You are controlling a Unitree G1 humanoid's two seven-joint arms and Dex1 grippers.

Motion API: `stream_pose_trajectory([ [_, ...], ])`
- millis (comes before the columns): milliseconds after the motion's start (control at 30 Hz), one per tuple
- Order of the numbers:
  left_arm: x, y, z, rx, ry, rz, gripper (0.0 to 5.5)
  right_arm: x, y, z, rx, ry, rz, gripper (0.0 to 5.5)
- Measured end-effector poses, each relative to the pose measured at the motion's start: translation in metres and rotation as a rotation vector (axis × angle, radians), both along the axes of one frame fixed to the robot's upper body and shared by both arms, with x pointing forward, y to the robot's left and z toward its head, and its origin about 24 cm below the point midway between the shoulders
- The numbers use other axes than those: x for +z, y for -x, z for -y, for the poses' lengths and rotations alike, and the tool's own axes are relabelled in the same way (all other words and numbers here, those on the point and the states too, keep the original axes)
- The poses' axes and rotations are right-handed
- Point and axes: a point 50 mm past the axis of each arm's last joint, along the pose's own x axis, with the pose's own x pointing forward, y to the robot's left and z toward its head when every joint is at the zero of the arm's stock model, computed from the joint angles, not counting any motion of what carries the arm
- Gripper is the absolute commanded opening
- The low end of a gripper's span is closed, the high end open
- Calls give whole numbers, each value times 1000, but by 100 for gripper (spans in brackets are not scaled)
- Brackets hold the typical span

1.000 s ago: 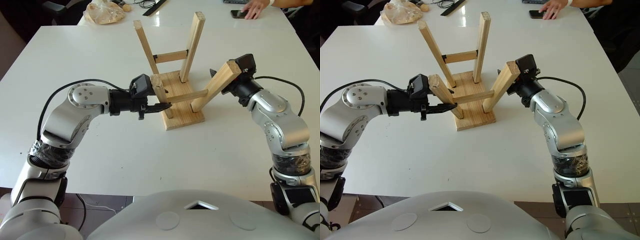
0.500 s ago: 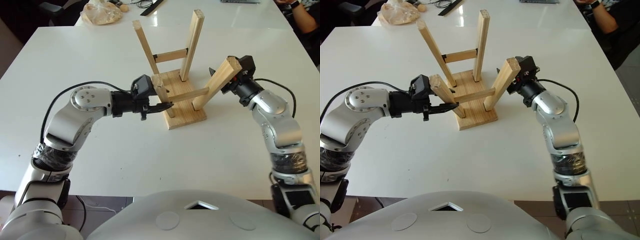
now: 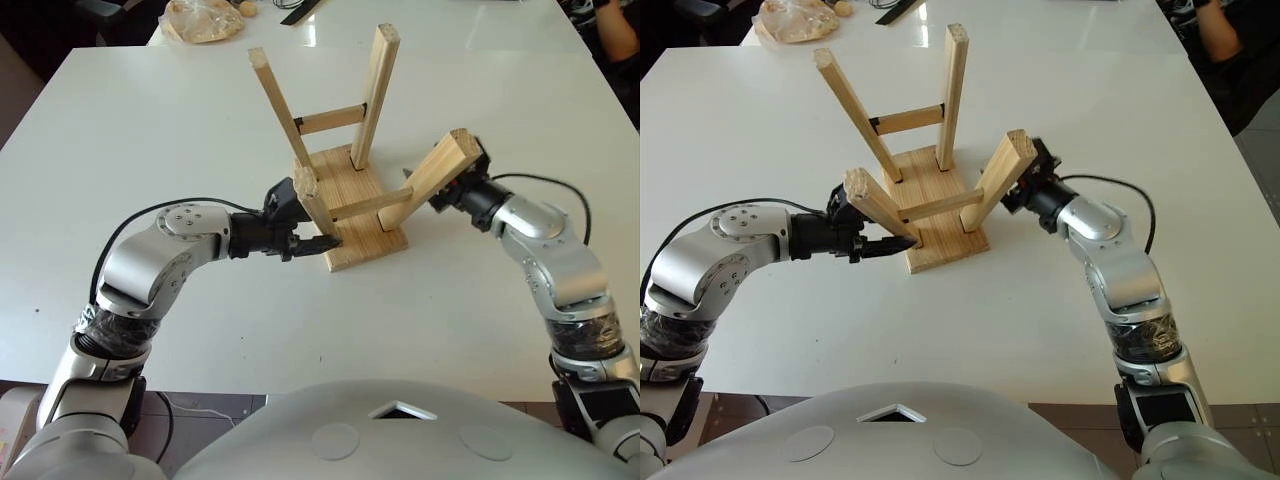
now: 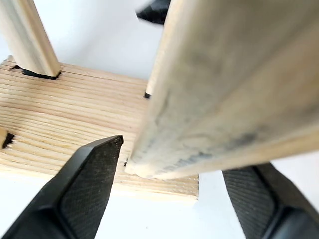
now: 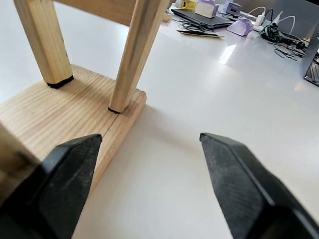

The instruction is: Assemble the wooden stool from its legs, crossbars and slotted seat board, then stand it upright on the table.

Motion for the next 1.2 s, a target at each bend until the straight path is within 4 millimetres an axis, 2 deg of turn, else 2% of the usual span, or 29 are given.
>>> stream_pose_trajectory([
  [167, -6, 4, -3, -5, -23, 19, 350, -23, -3, 38, 39, 438, 108, 367],
  [300, -21, 40, -19, -89, -4, -74, 350, -39, 11, 59, 131, 564, 31, 367],
  [367, -31, 58, -44, -94, -46, -125, 350, -36, 19, 71, 172, 583, -11, 367],
  [400, -37, 62, -65, -62, -103, -148, 350, -34, 26, 78, 188, 583, -40, 367],
  [467, -42, 61, -90, 1, -172, -154, 354, -33, 34, 81, 212, 553, -78, 339],
  [533, -42, 51, -102, 73, -183, -112, 354, -33, 42, 76, 247, 485, -123, 304],
  [633, -28, 24, -85, 156, -61, 41, 354, -34, 51, 61, 321, 400, -179, 260],
  [767, -1, 18, -43, 118, 191, 152, 354, -34, 67, 38, 478, 328, -257, 254],
  [900, -8, 18, -29, 131, 201, 142, 354, -36, 76, 25, 577, 303, -300, 254],
  [1033, -18, 30, -4, 46, 217, 107, 354, -39, 70, 15, 592, 294, -275, 254],
  [1100, -20, 35, 16, -6, 251, 95, 354, -42, 62, 9, 578, 275, -255, 254],
  [1200, -19, 28, 34, -23, 283, 109, 354, -43, 54, 7, 561, 268, -244, 254],
])
